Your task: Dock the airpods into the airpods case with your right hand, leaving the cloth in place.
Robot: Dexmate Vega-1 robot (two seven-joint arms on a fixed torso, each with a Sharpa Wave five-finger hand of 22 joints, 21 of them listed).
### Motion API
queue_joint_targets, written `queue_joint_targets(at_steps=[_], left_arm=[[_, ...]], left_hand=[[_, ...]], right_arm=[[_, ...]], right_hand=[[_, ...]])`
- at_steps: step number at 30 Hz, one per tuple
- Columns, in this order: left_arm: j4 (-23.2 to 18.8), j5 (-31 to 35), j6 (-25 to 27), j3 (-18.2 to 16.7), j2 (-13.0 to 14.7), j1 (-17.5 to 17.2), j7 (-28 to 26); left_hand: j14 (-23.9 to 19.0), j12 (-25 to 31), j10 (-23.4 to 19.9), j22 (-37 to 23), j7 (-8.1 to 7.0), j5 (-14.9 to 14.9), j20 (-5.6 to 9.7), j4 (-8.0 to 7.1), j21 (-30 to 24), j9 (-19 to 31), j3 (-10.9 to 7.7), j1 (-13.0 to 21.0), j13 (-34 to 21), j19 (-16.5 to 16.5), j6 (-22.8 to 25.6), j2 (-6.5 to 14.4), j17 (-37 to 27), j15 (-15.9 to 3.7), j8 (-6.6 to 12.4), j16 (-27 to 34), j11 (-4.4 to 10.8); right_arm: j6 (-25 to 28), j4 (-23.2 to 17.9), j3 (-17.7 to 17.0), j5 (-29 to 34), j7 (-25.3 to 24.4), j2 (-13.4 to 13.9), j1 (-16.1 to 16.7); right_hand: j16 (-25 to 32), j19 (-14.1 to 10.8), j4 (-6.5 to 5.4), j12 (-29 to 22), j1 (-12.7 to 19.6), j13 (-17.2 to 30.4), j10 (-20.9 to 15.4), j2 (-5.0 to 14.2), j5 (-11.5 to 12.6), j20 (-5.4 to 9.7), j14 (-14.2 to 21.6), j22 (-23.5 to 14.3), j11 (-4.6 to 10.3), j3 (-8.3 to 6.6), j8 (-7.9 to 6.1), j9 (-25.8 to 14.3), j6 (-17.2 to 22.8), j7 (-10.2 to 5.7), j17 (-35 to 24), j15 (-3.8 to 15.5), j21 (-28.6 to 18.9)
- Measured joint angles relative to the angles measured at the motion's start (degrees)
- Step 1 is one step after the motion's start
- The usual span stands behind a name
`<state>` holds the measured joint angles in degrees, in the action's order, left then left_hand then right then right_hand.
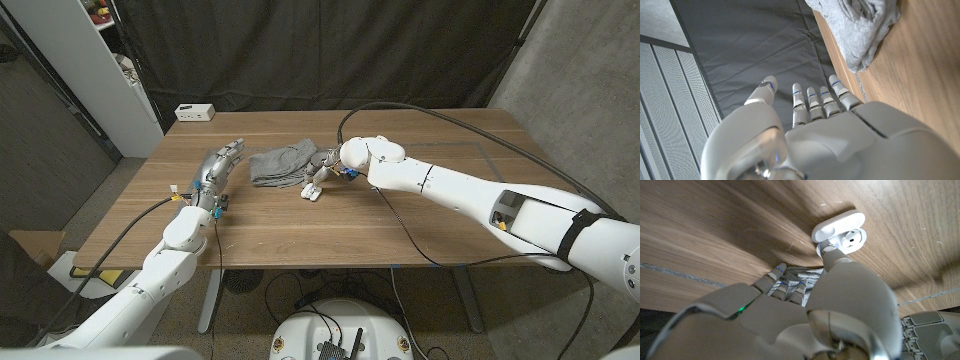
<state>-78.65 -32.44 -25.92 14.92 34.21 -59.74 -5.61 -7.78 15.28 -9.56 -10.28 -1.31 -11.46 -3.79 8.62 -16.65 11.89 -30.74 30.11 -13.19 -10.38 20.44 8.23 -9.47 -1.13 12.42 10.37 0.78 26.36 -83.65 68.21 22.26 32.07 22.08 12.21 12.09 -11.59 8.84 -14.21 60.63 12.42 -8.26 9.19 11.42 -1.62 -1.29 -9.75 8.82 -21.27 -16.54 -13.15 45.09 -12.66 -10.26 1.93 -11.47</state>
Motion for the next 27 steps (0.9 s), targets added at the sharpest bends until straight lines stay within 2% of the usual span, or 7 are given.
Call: queue_joint_targets(at_steps=[4, 9, 15, 23, 27], left_arm=[[0.14, -0.10, 0.21, 0.02, 0.14, 0.25, 0.29], [0.46, -0.18, 0.32, 0.13, 0.39, 0.70, 0.90], [0.72, -0.16, 0.42, 0.34, 0.64, 1.28, 1.43], [0.74, 0.10, 1.01, 0.64, 0.92, 1.96, 1.65], [0.69, 0.27, 1.41, 0.82, 1.05, 2.28, 1.70]], left_hand=[[0.00, -0.05, 0.00, 0.00, 0.00, 0.00, 0.00, 0.00, 0.00, 0.00, 0.00, 0.00, 0.00, 0.00, 0.00, 0.00, 0.00, 0.00, 0.00, 0.00, 0.00], [0.00, -0.05, 0.00, 0.00, -0.21, 0.00, 0.00, -0.77, 0.44, 0.00, 0.77, -0.64, 0.00, 0.00, -0.21, 0.12, -0.29, 0.00, -0.23, 0.00, 0.00], [0.00, -0.05, 0.00, 0.00, -0.21, 0.00, 0.00, -1.00, 0.44, 0.00, 1.00, -1.22, 0.00, 0.01, -0.21, -0.01, -0.29, 0.00, -0.45, 0.00, 0.00], [0.00, -0.04, -0.42, 0.00, -0.34, 0.00, 0.01, -1.03, 0.88, -0.01, 1.03, -1.68, 0.01, 0.01, -0.08, -0.01, -0.29, 0.00, -0.45, 0.00, 0.09], [0.00, -0.04, -0.48, 0.01, -0.51, 0.00, 0.01, -1.07, 0.88, -0.01, 1.07, -1.90, 0.01, 0.01, 0.09, -0.23, -0.28, 0.00, -0.45, 0.00, 0.15]], right_arm=[[1.14, -0.96, -0.25, -0.08, 0.19, 0.54, 0.31], [3.06, -3.58, -1.51, -0.56, 0.08, 2.08, 1.05], [5.99, -6.08, -3.42, -1.28, -1.24, 3.77, 2.13], [11.55, -9.53, -7.59, -3.16, -6.78, 6.37, 4.55], [14.00, -11.25, -10.62, -4.42, -10.25, 7.79, 6.47]], right_hand=[[0.22, -0.44, -0.10, 0.00, 0.06, 0.00, -0.31, -0.06, -0.02, 0.15, 0.59, 0.10, 0.31, 0.10, -0.01, -0.05, 0.71, 0.08, 0.00, 0.01, 0.06], [0.34, -0.52, -0.42, 0.00, -0.33, 0.00, -0.55, -0.43, -0.34, 0.07, 0.61, 0.11, 0.08, 0.43, -0.01, -0.32, 0.93, 0.30, -0.13, 0.00, 0.06], [0.34, -1.27, -0.57, -0.04, -0.80, 0.02, -0.58, -0.42, -0.34, -0.46, 0.61, -0.25, 0.10, 0.58, -0.01, -0.32, 1.00, 0.38, -0.15, 0.00, -0.18], [0.34, -1.09, -0.56, -0.04, -0.87, 0.04, -0.77, -0.35, -0.33, -0.31, 1.15, -0.01, -0.10, 1.06, 0.24, -0.31, 0.99, 0.38, -0.14, -0.04, -0.18], [0.34, -1.23, -0.72, -0.04, -1.33, 0.03, -0.84, -0.37, -0.33, -0.45, 1.53, 0.17, -0.65, 1.23, 0.45, -0.28, 0.86, 0.27, -0.14, -0.09, -0.18]])
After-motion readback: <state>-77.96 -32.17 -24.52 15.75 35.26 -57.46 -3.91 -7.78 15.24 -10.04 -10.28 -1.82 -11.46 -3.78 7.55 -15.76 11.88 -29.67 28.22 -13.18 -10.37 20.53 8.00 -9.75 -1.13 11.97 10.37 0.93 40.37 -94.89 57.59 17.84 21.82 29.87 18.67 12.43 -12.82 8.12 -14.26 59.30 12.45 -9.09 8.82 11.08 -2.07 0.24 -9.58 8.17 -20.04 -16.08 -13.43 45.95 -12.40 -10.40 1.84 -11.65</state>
